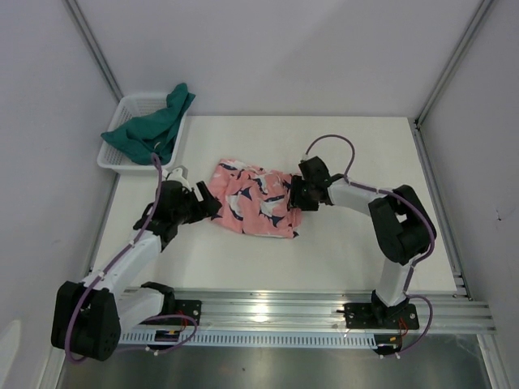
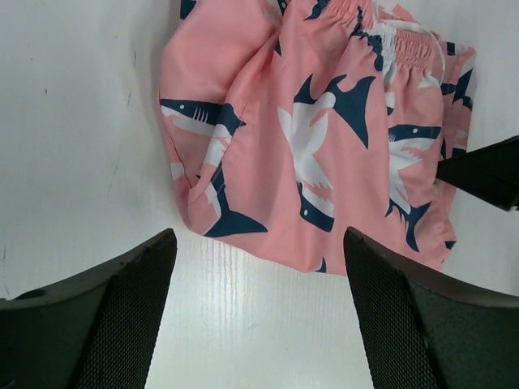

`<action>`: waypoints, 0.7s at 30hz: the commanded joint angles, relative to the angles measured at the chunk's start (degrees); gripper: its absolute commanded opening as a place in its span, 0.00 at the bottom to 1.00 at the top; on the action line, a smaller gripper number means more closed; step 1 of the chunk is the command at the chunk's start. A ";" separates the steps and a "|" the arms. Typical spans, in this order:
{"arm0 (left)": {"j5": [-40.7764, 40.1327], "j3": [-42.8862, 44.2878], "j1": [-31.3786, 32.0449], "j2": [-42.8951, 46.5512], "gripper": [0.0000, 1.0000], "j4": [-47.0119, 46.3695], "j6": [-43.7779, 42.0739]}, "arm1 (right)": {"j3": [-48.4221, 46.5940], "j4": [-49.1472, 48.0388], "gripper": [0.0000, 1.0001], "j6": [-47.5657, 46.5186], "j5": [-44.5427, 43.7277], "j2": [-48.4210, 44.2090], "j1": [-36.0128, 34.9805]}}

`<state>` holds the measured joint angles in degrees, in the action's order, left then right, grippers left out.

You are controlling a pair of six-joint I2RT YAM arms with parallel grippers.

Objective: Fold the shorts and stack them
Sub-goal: Neatly place the folded shorts to the corner

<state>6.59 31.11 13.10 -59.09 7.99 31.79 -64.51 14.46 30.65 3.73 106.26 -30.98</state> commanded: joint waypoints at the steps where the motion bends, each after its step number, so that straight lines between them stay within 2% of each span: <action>1: -0.70 4.73 -0.09 -5.48 0.86 -2.89 -2.17 | 2.46 9.63 0.61 -7.28 -1.63 -0.87 3.20; 2: 0.08 5.27 -0.27 -6.90 0.86 -4.37 -2.95 | 2.81 8.49 0.71 -7.19 -0.40 -1.57 3.82; 4: 4.02 7.10 -1.41 -9.71 0.86 -5.70 -3.14 | 3.16 6.20 0.75 -7.36 3.47 -2.63 5.22; 7: 11.58 7.99 -4.05 -15.08 0.86 -12.46 -2.96 | 2.37 5.32 0.75 -7.45 7.51 -1.76 6.63; 13: 10.72 11.07 -5.19 -21.59 0.88 -12.38 -4.72 | 4.21 -0.74 0.77 -6.14 18.92 -1.49 8.13; 17: 11.08 13.88 -6.95 -25.01 0.90 -10.37 -6.30 | 4.57 -3.29 0.77 -4.82 21.32 -1.14 8.04; 21: 8.19 14.94 -7.74 -26.51 0.91 -8.78 -7.36 | 5.45 -4.79 0.77 -3.67 21.32 -1.23 8.04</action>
<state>16.05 43.75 6.13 -85.25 -0.89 26.92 -60.29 10.94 25.93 23.09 103.79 -22.74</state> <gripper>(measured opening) 0.908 0.765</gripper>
